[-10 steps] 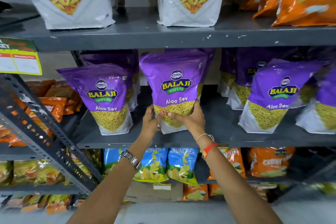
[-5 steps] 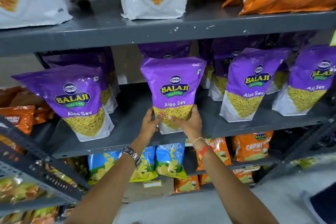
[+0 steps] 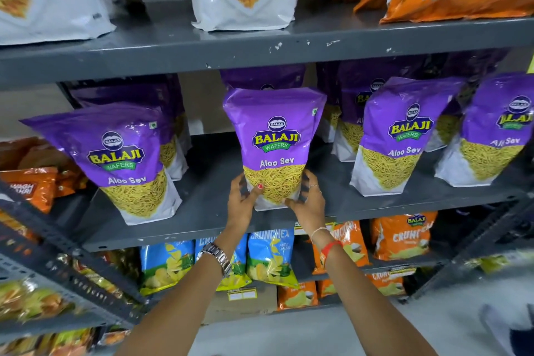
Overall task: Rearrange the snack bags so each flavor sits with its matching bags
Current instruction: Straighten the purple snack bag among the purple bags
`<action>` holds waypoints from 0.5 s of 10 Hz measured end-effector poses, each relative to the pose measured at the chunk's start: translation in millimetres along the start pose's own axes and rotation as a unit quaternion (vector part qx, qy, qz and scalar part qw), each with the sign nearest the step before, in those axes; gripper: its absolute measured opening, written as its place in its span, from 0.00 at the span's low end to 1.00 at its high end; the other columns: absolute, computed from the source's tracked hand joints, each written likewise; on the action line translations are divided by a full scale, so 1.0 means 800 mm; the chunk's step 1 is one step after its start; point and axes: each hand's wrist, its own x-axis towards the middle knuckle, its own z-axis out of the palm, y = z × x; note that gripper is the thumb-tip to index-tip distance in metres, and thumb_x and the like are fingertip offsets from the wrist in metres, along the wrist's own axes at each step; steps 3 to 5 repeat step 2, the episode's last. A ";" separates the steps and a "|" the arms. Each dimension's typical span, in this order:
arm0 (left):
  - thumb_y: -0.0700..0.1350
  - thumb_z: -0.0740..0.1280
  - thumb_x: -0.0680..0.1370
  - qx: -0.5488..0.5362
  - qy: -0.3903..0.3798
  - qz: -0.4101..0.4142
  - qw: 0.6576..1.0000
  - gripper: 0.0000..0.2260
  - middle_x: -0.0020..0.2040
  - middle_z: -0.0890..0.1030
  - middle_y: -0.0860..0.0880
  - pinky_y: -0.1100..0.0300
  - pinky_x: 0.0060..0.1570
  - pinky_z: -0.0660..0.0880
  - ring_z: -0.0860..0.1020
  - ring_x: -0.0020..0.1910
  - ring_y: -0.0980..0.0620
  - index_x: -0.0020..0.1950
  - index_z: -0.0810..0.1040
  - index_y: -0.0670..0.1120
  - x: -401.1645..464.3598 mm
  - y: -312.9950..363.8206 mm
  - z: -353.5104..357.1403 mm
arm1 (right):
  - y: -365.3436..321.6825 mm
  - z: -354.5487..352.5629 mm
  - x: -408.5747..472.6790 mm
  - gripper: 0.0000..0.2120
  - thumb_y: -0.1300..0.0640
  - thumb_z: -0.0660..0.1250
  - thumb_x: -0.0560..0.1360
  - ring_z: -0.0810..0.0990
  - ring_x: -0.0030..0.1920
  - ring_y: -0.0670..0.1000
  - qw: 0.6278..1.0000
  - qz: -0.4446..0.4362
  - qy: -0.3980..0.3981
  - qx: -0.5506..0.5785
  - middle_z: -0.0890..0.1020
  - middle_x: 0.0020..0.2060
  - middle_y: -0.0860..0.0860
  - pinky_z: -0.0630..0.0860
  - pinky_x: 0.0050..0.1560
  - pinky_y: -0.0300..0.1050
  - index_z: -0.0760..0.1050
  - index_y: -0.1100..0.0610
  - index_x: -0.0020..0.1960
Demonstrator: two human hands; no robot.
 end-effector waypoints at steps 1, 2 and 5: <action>0.37 0.67 0.74 -0.011 0.000 0.002 1.000 0.22 0.65 0.73 0.35 0.38 0.59 0.74 0.76 0.56 0.43 0.66 0.65 0.42 0.008 -0.002 0.001 | 0.005 0.003 0.010 0.42 0.58 0.78 0.59 0.78 0.61 0.59 1.000 0.008 -0.005 -0.010 0.79 0.61 0.56 0.79 0.57 0.63 0.64 0.44 0.68; 0.37 0.66 0.74 -0.003 -0.002 0.015 1.000 0.22 0.65 0.72 0.36 0.43 0.59 0.74 0.75 0.57 0.45 0.67 0.64 0.41 0.005 0.006 0.003 | 0.004 0.003 0.009 0.43 0.58 0.79 0.59 0.77 0.62 0.59 1.000 -0.009 -0.007 -0.011 0.77 0.63 0.57 0.78 0.59 0.63 0.63 0.45 0.69; 0.37 0.66 0.74 -0.003 -0.002 0.015 1.000 0.22 0.65 0.72 0.36 0.43 0.59 0.74 0.75 0.57 0.45 0.67 0.64 0.41 0.005 0.006 0.003 | 0.004 0.003 0.009 0.43 0.58 0.79 0.59 0.77 0.62 0.59 1.000 -0.009 -0.007 -0.011 0.77 0.63 0.57 0.78 0.59 0.63 0.63 0.45 0.69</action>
